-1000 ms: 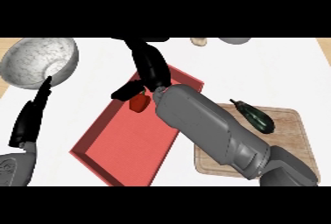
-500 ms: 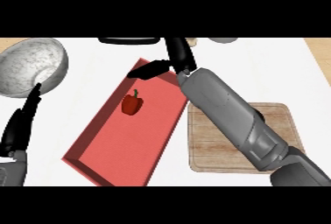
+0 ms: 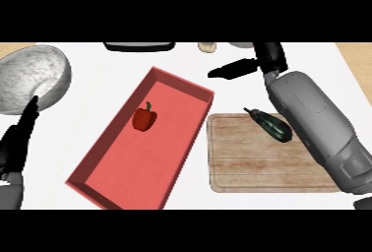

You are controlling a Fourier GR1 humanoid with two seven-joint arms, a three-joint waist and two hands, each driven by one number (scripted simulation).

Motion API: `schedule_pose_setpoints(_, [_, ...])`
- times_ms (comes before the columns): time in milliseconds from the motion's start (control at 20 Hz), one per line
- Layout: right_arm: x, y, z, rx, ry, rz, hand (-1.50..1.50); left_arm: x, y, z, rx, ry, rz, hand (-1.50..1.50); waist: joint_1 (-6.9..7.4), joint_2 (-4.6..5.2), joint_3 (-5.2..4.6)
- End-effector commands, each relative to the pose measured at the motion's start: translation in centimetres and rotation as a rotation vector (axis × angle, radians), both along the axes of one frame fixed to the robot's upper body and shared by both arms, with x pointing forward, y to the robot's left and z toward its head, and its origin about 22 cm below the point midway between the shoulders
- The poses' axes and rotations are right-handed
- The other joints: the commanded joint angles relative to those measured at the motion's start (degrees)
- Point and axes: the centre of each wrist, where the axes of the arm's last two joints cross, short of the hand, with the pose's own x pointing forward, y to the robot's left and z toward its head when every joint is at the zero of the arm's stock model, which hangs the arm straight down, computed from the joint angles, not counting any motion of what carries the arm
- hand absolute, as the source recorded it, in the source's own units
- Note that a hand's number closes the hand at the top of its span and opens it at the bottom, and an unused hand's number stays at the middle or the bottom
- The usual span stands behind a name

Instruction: Pick the bell pepper from the cutting board and place it in the cardboard box

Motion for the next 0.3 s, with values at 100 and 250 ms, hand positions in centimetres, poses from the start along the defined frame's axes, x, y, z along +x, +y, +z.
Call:
schedule_pose_setpoints(100, [-0.9,-9.5,-0.6,-0.050,0.009,0.038,-1.50,1.5,-0.6,0.0,0.001,0.023,0.006,0.00,-0.47,0.09,0.00])
schedule_pose_setpoints(250, [-1.9,-11.6,-2.0,-0.108,0.013,0.057,-1.50,-0.6,-1.9,-0.7,-0.010,-0.019,0.003,0.00,0.05,-0.03,0.01])
